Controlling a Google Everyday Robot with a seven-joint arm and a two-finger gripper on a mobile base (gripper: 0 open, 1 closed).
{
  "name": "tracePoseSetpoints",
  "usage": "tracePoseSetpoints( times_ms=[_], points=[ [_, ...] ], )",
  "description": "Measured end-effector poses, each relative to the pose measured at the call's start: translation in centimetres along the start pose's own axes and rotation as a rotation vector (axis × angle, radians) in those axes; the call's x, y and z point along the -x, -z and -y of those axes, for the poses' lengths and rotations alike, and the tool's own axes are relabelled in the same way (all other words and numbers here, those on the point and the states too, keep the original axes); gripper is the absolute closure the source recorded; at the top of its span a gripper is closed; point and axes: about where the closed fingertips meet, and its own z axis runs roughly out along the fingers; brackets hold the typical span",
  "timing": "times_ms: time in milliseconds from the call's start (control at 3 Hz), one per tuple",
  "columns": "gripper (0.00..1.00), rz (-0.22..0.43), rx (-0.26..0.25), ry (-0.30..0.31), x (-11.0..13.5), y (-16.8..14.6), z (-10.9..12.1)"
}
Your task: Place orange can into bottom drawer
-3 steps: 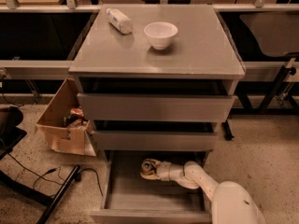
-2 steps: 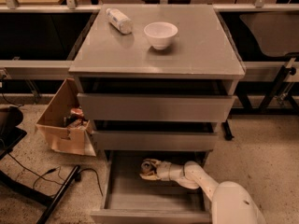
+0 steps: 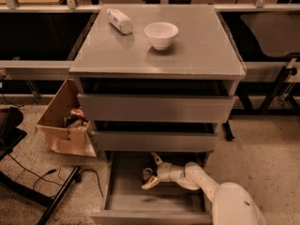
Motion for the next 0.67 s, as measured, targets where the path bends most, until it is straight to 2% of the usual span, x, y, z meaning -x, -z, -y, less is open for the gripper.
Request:
tracePoseSetpoints(
  times_ms=[333,667],
  points=[
    [0.0,-0.008,0.029,0.017,0.3,1.4,-1.8],
    [0.0,-0.139,0.013,0.06,-0.5,9.5,-2.6]
  ],
)
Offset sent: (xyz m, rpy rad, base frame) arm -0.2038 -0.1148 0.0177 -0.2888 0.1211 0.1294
